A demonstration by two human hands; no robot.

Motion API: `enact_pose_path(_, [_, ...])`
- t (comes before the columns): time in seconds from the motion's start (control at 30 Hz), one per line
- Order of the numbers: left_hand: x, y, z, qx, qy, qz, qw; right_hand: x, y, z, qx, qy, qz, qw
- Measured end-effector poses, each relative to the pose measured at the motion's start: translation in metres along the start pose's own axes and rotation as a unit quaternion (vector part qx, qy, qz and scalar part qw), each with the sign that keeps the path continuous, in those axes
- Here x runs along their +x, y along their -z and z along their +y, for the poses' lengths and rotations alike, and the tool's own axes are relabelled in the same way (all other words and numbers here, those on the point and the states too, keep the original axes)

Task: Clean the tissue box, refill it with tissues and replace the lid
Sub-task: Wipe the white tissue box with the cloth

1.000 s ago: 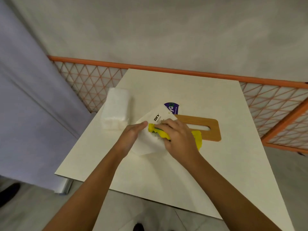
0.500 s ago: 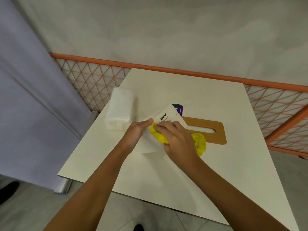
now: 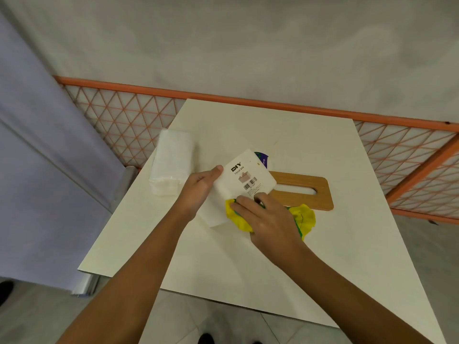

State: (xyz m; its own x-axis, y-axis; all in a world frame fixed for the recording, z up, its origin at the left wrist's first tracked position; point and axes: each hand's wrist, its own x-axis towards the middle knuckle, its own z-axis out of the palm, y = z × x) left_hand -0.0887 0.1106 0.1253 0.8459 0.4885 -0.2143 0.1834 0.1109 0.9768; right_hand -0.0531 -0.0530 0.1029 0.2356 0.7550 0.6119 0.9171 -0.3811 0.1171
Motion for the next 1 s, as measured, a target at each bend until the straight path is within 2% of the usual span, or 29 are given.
enact_pose_path(0.23, [0.005,0.003,0.0,0.016,0.005,-0.017,1.0,0.022,-0.011,-0.013,0.003,-0.036,-0.034,0.999])
enact_pose_path(0.4, [0.008,0.003,0.002,0.014,0.005,0.016,1.0,0.0,-0.008,-0.007,0.007,0.002,-0.036,0.999])
enact_pose_path(0.53, [0.006,0.002,0.001,0.0,0.0,0.018,1.0,0.014,-0.003,-0.005,0.023,-0.042,-0.025,0.999])
enact_pose_path(0.67, [0.002,-0.002,-0.001,0.003,0.009,0.021,1.0,0.02,-0.001,0.017,0.043,-0.146,-0.005,0.988])
enact_pose_path(0.8, [-0.001,-0.012,-0.003,0.005,0.018,0.022,1.0,0.01,-0.004,0.034,0.075,-0.267,-0.034,0.96])
enact_pose_path(1.0, [-0.009,-0.022,-0.009,0.042,-0.009,-0.001,0.999,0.029,0.004,0.023,0.073,-0.238,-0.051,0.967])
